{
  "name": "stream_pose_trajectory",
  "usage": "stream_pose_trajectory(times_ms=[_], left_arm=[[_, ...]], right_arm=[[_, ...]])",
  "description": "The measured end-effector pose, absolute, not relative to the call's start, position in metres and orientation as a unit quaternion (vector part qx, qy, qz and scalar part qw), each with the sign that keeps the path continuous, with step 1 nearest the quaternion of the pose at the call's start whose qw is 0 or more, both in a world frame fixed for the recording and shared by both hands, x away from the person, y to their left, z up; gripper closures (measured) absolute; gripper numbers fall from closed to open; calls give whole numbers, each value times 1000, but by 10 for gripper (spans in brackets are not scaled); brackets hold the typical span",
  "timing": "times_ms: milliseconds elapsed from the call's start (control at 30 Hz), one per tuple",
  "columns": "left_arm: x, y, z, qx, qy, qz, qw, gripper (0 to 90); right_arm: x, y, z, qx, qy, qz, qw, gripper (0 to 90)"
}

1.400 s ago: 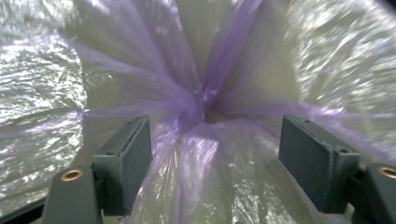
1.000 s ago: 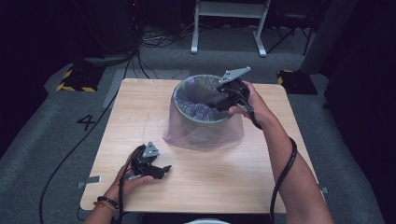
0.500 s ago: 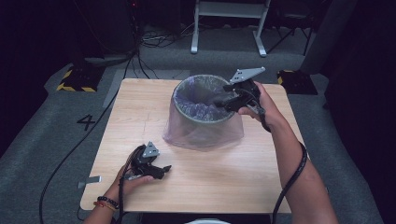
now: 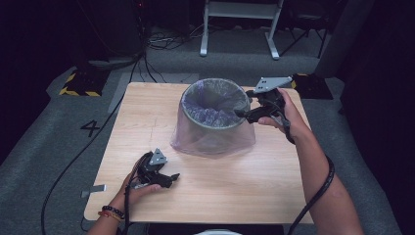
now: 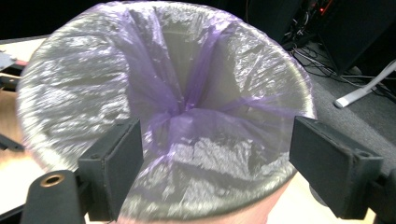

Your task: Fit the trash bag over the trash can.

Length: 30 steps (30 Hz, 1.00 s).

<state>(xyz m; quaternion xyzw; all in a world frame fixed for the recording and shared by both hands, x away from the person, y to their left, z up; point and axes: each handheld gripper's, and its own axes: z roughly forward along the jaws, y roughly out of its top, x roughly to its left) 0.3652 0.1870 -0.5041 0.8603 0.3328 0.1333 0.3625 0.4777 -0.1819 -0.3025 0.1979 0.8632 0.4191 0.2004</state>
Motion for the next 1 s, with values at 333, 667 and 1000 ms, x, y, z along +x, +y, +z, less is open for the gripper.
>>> stream_pose_trajectory(times_ms=[333,667,1000], left_arm=[[365,187,-504,860,333,133,362,143],[365,187,-504,860,333,133,362,142],[365,187,-504,860,333,133,362,142]], right_arm=[[466,-186,-305,188,870,408,206,178],[457,-196,-308,198,867,405,214,179],[450,-202,-321,194,876,389,207,181]])
